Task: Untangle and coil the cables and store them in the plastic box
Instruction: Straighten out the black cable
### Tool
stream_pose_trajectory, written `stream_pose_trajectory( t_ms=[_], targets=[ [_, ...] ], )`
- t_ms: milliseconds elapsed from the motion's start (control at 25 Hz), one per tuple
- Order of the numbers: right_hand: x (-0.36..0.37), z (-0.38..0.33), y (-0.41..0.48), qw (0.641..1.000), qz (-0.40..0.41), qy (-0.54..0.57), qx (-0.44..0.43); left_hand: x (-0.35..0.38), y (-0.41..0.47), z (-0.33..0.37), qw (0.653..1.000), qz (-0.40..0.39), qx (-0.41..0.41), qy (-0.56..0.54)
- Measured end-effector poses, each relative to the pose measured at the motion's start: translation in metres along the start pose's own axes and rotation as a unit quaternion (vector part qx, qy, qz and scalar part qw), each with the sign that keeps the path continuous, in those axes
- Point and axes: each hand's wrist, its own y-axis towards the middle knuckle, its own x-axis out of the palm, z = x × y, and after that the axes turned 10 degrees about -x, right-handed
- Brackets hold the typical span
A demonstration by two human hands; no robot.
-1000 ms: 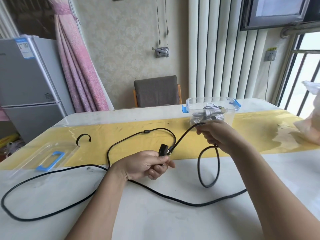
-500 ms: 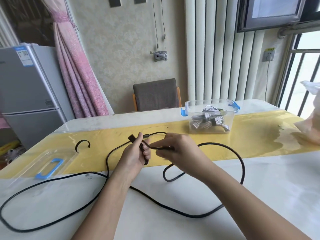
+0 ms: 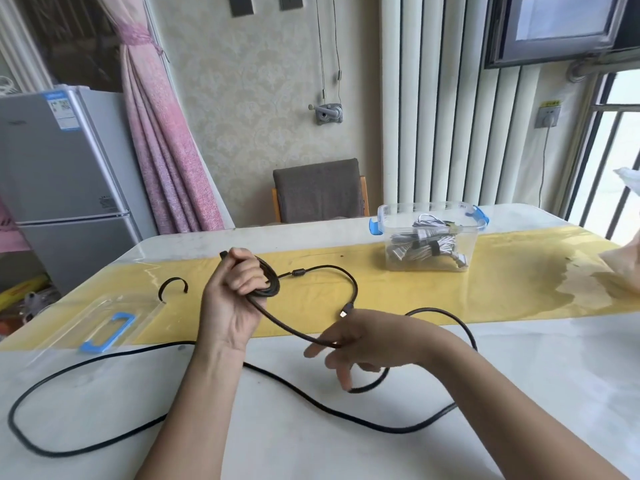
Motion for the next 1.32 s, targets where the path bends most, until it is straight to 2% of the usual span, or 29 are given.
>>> stream_pose_trajectory(
  t_ms=[80, 160, 240, 360, 480, 560, 680, 760, 920, 1040, 1160, 1240, 1320],
  targets=[
    [-0.011, 0.008, -0.005, 0.999, -0.025, 0.005, 0.021, 0.004, -0.014, 0.009, 0.993, -0.074, -0.081, 0.043],
    [-0.021, 0.019, -0.007, 0.999, 0.023, -0.002, 0.047, 0.009, -0.023, 0.004, 0.968, -0.149, -0.159, 0.124],
    [-0.03, 0.032, -0.007, 0.988, 0.127, -0.01, 0.087, 0.014, -0.028, -0.007, 0.93, -0.203, -0.23, 0.204],
    [-0.045, 0.048, -0.011, 0.945, 0.305, 0.0, 0.118, 0.013, -0.023, -0.014, 0.863, -0.242, -0.322, 0.304],
    [-0.059, 0.052, -0.023, 0.89, 0.437, 0.035, 0.129, 0.007, -0.017, -0.021, 0.785, -0.163, -0.343, 0.49],
    [-0.062, 0.051, -0.027, 0.863, 0.484, 0.069, 0.129, 0.004, -0.012, -0.028, 0.743, -0.099, -0.352, 0.56],
    [-0.061, 0.046, -0.024, 0.844, 0.514, 0.092, 0.12, 0.003, -0.004, -0.039, 0.712, -0.026, -0.359, 0.602],
    [-0.06, 0.042, -0.023, 0.832, 0.536, 0.108, 0.097, 0.0, 0.0, -0.046, 0.72, 0.017, -0.35, 0.599],
    [-0.053, 0.03, -0.019, 0.823, 0.561, 0.087, 0.025, -0.006, 0.011, -0.064, 0.774, 0.153, -0.252, 0.56],
    [-0.04, 0.016, -0.011, 0.845, 0.533, 0.029, -0.017, -0.01, 0.021, -0.069, 0.833, 0.222, -0.171, 0.477],
    [-0.028, 0.004, -0.005, 0.869, 0.492, 0.009, -0.054, -0.011, 0.031, -0.065, 0.902, 0.279, -0.103, 0.315],
    [-0.019, -0.003, -0.005, 0.897, 0.433, -0.012, -0.085, -0.014, 0.036, -0.061, 0.922, 0.295, -0.049, 0.245],
    [-0.008, -0.008, -0.004, 0.924, 0.362, -0.041, -0.114, -0.018, 0.039, -0.055, 0.924, 0.318, -0.001, 0.21]
  ],
)
